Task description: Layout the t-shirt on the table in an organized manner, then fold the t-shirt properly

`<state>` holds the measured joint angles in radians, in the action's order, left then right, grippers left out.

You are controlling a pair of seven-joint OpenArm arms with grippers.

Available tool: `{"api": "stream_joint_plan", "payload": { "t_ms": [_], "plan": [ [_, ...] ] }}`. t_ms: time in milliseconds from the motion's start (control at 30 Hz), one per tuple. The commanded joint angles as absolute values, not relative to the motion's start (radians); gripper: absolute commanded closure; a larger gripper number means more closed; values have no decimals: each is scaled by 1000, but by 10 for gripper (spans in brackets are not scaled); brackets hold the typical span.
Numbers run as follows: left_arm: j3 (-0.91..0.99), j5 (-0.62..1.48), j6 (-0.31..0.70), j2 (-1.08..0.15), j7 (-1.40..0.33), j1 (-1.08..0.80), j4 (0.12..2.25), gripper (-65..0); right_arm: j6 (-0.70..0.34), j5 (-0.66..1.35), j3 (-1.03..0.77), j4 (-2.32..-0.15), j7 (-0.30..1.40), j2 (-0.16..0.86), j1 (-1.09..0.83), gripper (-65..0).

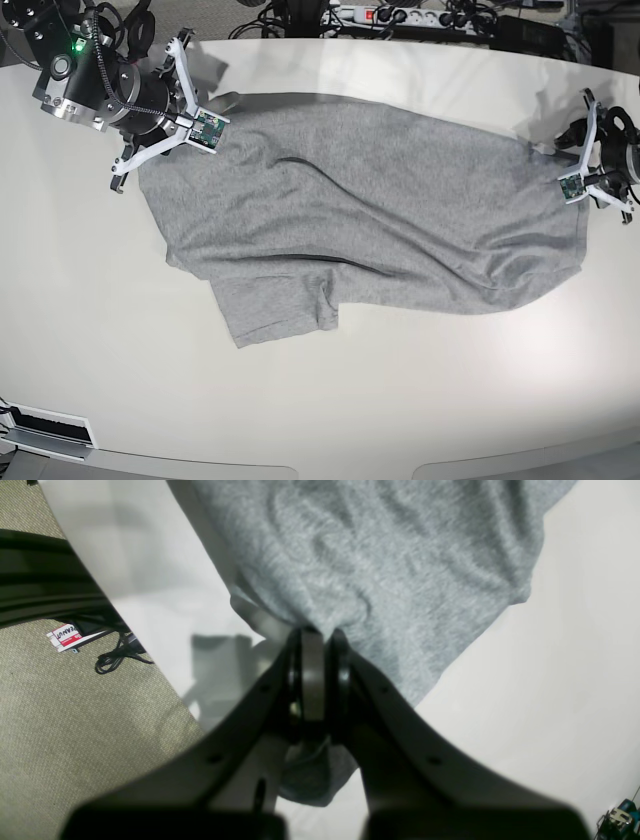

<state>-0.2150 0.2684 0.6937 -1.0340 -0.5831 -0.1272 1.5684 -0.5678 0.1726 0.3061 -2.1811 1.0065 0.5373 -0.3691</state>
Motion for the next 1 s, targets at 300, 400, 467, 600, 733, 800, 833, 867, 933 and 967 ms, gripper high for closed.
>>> {"api": "stream_joint_plan", "payload": {
  "t_ms": [300,400,467,600,733,800,833,867,933,967],
  "plan": [
    [-202,83,698,-1060,-376,-118,1459,-433,-537,183,300,-2199,988,549,-369,0],
    [-202,-19,698,-1051,-214,-115,1378,-433,-530,183,300,-2199,989,549,-369,0],
    [-202,-81,698,-1043,-130,-115,1335,-433,-531,184,300,-2199,988,549,-369,0],
    [-202,-131,698,-1008,-51,-101,1266,-433,-529,184,300,-2199,987,548,-369,0],
    [-203,-130,698,-950,-47,-46,1204,-432,-507,184,300,-2199,981,549,-369,0],
    [-203,-130,698,-924,-45,-15,1179,-432,-508,184,300,-2199,981,549,-369,0],
    [-203,-130,698,-912,-45,0,1170,-432,-508,184,300,-2199,981,549,-369,0],
    [-203,-130,698,-901,-45,13,1161,-431,-508,183,300,-2199,981,549,-369,0],
    [-203,-130,698,-886,-45,32,1144,-407,-508,183,300,-2199,981,549,-369,0],
    [-203,-131,698,-883,-46,38,1140,-373,-508,183,300,-2199,981,549,-369,0]
  ]
}}
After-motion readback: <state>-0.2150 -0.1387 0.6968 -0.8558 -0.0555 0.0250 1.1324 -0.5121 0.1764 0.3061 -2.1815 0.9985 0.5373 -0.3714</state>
